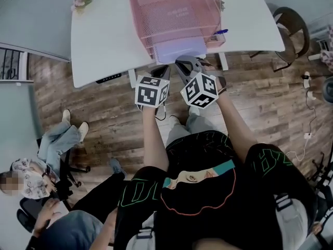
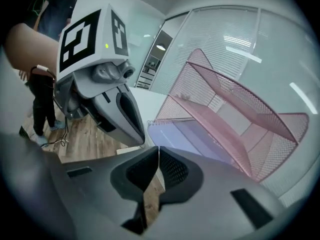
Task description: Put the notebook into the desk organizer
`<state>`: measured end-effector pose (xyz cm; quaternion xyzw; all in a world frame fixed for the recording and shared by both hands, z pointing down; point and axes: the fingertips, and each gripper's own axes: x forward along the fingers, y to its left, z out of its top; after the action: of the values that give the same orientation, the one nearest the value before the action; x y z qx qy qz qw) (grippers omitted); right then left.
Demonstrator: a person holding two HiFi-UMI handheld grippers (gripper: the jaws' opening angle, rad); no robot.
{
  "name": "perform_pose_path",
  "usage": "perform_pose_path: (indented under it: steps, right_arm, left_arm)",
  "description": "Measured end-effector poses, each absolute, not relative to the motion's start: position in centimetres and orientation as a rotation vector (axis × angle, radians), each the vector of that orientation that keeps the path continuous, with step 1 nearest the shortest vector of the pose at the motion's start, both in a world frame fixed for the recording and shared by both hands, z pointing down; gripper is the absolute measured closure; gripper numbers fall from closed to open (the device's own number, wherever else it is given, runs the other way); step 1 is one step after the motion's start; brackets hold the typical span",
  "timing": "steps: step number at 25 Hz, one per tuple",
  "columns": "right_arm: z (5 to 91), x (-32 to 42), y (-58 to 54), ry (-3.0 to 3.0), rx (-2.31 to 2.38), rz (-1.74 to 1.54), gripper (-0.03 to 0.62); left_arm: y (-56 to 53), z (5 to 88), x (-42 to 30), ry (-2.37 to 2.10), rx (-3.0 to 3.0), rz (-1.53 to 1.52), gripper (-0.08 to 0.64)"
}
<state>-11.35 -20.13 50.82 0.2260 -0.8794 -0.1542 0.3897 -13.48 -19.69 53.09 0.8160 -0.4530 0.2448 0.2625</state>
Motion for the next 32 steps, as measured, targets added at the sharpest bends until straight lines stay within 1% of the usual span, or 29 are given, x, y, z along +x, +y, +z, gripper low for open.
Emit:
perform_pose_path:
  steps: [9,13,19,26,32]
  right_arm:
    - [50.3,-8.4,-23.8,-2.188,0.642,-0.345,0.581]
    - [51.7,-7.1,-23.2,-2.147,0.581,-0.292,0.581]
    - [52.7,-5.4,-25.3,-2.075,0.637,-0.263,0.581]
    - [52.8,-5.1,-27.3,-2.043,0.678,-0.273,0.581]
    - [51.2,-5.7,-26.1,-2.108,0.696,-0.255,0.581]
  left_arm:
    - [-23.0,52.9,-11.7,-1.242,2.236,0.757,0.563]
    - [-24.0,52.9,-11.3,-1.245,2.24,0.811,0.563]
    - [-25.3,52.9,-11.5,-1.277,2.215,0.836,0.563]
    - [-25.9,52.9,-11.5,-1.257,2.198,0.838,0.563]
    - [-25.2,51.6,-11.7,-1.312,2.183,0.802,0.563]
